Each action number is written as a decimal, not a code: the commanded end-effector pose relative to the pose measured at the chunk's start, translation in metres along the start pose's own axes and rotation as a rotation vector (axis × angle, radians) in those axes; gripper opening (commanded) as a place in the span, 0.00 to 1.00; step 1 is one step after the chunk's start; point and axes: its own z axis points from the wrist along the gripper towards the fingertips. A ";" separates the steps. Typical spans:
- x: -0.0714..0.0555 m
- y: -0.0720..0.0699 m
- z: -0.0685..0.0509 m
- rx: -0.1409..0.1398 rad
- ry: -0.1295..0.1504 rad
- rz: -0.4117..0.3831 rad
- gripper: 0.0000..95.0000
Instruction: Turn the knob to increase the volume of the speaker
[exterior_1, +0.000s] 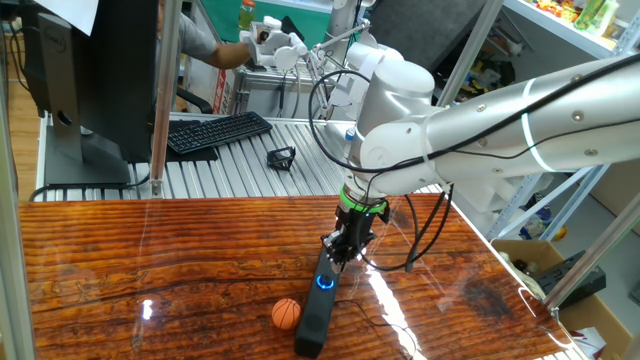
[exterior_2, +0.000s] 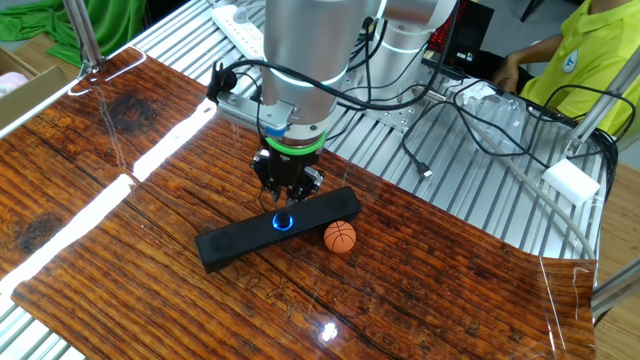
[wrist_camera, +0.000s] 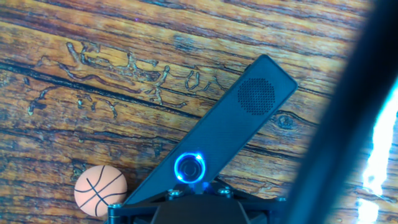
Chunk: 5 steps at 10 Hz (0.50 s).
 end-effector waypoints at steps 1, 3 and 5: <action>0.001 -0.001 -0.002 0.000 -0.001 -0.002 0.00; 0.002 -0.002 -0.003 0.000 -0.004 0.002 0.00; 0.003 -0.003 -0.004 -0.001 -0.006 0.018 0.00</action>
